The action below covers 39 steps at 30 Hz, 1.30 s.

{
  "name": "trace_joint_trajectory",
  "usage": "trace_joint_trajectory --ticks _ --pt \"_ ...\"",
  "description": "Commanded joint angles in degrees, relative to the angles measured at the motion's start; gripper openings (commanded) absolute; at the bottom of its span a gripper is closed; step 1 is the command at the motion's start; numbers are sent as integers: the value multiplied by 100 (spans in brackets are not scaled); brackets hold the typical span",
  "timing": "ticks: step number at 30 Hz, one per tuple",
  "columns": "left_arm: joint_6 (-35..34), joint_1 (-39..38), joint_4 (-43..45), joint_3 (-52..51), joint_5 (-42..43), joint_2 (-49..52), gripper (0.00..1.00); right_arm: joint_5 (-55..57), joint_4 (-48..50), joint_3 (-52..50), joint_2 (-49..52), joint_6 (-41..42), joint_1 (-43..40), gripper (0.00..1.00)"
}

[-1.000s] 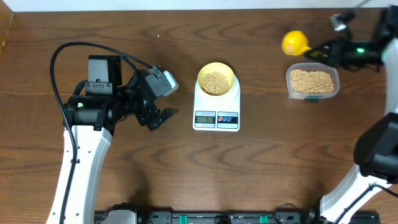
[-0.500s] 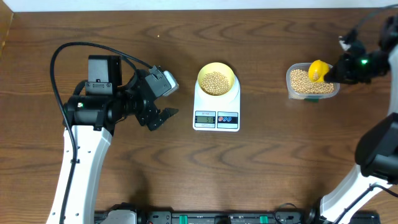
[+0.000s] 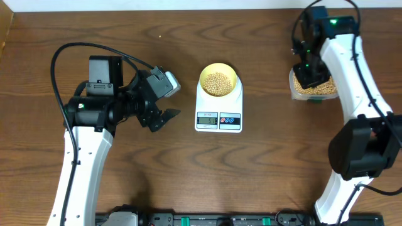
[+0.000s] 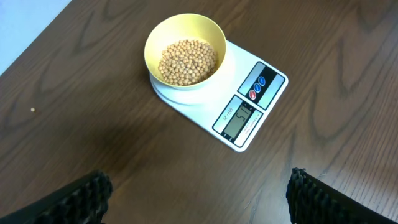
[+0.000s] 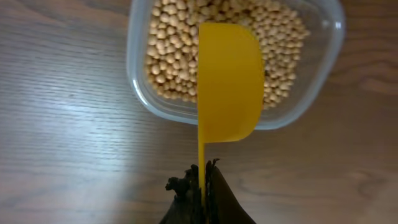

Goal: Scoop item into bowl and weigh 50g on scale
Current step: 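Dip the scoop into the tub and scoop more soybeans, then lift the filled scoop and carry it over the yellow bowl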

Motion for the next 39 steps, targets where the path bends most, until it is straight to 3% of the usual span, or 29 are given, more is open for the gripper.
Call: trace_joint_trajectory --ticks 1,7,26,39 --pt "-57 24 -13 -42 74 44 92 684 -35 111 -247 407 105 1" --pt "-57 24 -13 -42 74 44 92 382 68 111 -247 466 33 1" --pt "-57 24 -13 -42 74 44 92 -4476 2273 374 -247 260 306 1" --pt "-57 24 -13 -42 74 44 92 -4389 2218 291 -236 -680 1176 1"
